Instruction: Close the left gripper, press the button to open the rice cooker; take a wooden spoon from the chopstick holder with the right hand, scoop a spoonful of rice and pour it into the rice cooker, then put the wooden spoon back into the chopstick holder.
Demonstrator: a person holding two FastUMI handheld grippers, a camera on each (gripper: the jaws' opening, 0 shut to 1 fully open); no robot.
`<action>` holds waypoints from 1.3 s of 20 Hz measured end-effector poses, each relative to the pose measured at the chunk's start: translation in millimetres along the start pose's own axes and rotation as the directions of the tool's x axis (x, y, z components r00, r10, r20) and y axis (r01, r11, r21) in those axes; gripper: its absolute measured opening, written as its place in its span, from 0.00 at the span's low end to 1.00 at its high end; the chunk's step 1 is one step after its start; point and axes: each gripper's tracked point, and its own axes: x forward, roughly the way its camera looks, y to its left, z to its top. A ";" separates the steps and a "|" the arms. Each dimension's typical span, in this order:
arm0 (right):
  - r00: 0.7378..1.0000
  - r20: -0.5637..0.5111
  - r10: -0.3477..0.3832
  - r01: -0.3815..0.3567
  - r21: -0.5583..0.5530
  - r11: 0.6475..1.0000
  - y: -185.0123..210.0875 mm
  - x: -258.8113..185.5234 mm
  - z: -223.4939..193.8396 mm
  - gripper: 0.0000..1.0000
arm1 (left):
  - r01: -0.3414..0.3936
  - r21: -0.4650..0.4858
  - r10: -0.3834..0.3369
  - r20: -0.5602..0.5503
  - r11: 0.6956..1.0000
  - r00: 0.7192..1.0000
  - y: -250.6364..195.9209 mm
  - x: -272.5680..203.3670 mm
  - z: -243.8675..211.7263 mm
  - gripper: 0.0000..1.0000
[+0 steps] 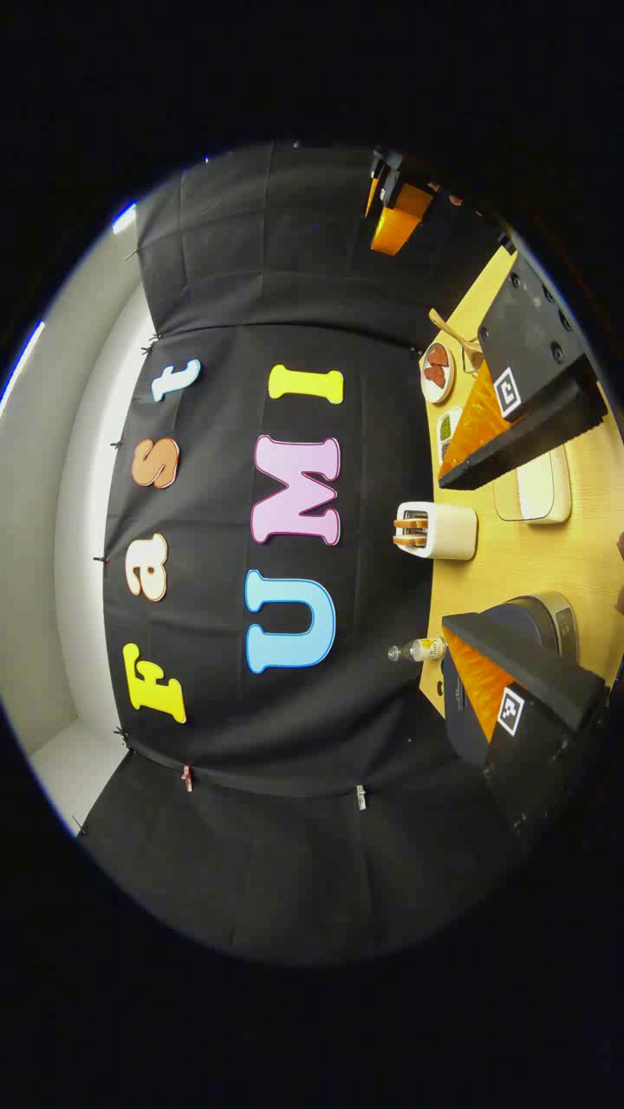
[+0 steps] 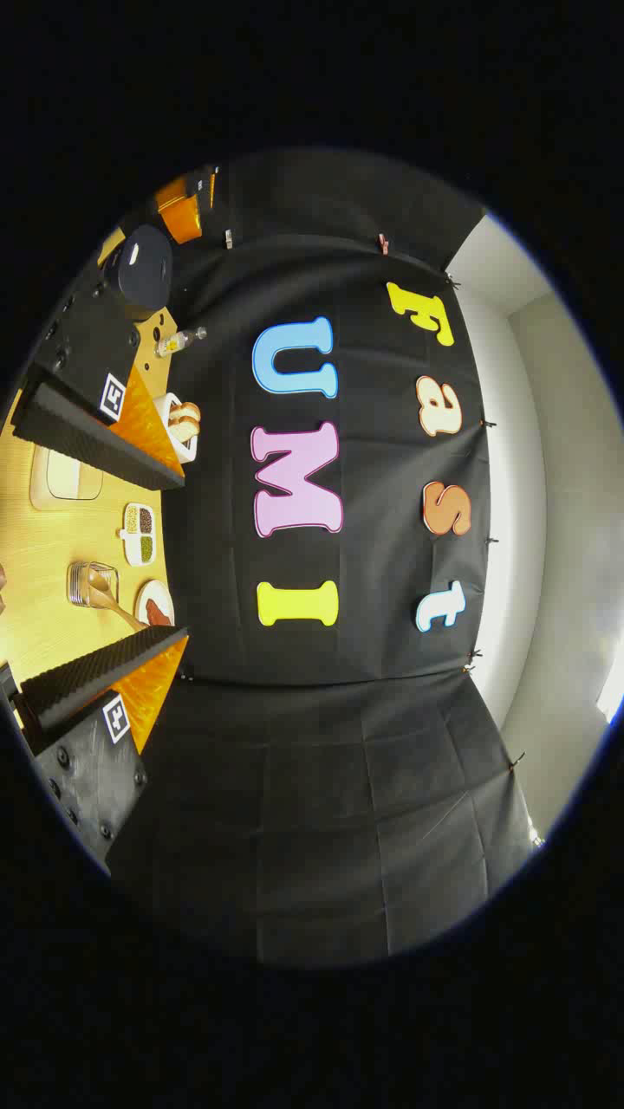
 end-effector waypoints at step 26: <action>0.999 -0.029 0.015 -0.015 -0.017 1.000 18.7 10.2 -14.7 0.98 | -0.035 -0.015 0.035 -0.027 0.999 0.999 37.2 18.7 -8.4 0.97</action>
